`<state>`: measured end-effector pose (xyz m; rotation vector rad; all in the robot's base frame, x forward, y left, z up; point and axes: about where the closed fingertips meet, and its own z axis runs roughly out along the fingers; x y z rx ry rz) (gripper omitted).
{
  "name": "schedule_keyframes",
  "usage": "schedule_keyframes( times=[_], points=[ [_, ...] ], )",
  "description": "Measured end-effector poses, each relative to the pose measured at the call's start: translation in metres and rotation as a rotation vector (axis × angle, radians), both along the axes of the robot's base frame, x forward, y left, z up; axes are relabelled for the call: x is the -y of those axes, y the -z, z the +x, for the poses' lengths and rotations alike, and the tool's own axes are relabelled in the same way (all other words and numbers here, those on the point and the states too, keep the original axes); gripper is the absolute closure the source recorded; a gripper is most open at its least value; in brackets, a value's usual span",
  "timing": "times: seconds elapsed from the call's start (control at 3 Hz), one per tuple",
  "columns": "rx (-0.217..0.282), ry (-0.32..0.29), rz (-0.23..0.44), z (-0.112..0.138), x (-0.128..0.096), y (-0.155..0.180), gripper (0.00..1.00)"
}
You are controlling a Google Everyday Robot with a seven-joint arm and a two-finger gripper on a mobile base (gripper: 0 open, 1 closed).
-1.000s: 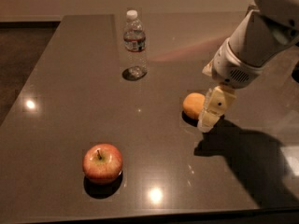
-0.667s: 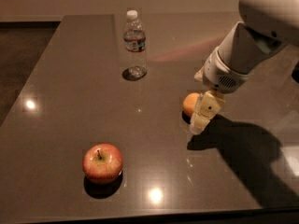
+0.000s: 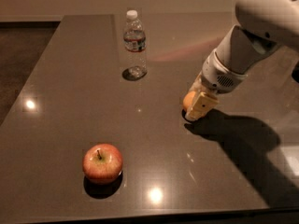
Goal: Move orange near water bottle
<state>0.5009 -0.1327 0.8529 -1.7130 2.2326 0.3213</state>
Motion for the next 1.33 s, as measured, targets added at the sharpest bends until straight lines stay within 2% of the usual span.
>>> schedule_keyframes(
  times=[0.33,0.67,1.0,1.33],
  points=[
    [0.013,-0.014,0.014,0.014,-0.013,-0.016,0.76],
    [0.017,0.007,0.031,0.062,-0.045,-0.024,1.0],
    [0.01,0.048,0.028,0.098,-0.066,-0.021,1.0],
    [0.009,0.087,0.027,0.125,-0.081,-0.018,0.83]
  ],
)
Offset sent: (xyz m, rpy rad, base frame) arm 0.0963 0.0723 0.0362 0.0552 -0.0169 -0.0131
